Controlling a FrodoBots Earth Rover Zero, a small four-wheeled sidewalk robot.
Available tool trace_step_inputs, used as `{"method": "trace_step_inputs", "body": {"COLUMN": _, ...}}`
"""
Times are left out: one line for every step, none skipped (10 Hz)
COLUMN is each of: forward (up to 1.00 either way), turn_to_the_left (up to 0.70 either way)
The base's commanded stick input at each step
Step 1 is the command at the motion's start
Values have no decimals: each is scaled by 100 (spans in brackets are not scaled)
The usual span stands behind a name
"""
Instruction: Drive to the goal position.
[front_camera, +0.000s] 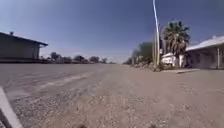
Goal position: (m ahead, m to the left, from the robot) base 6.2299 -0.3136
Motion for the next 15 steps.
{"method": "trace_step_inputs", "body": {"forward": 70, "turn_to_the_left": 0}}
{"method": "trace_step_inputs", "body": {"forward": 70, "turn_to_the_left": 0}}
{"method": "trace_step_inputs", "body": {"forward": 70, "turn_to_the_left": 0}}
{"method": "trace_step_inputs", "body": {"forward": 70, "turn_to_the_left": 0}}
{"method": "trace_step_inputs", "body": {"forward": 70, "turn_to_the_left": 0}}
{"method": "trace_step_inputs", "body": {"forward": 70, "turn_to_the_left": 0}}
{"method": "trace_step_inputs", "body": {"forward": 70, "turn_to_the_left": 0}}
{"method": "trace_step_inputs", "body": {"forward": 70, "turn_to_the_left": 0}}
{"method": "trace_step_inputs", "body": {"forward": 70, "turn_to_the_left": 0}}
{"method": "trace_step_inputs", "body": {"forward": 70, "turn_to_the_left": 0}}
{"method": "trace_step_inputs", "body": {"forward": 70, "turn_to_the_left": 0}}
{"method": "trace_step_inputs", "body": {"forward": 70, "turn_to_the_left": 0}}
{"method": "trace_step_inputs", "body": {"forward": 70, "turn_to_the_left": 0}}
{"method": "trace_step_inputs", "body": {"forward": 70, "turn_to_the_left": 0}}
{"method": "trace_step_inputs", "body": {"forward": 70, "turn_to_the_left": 0}}
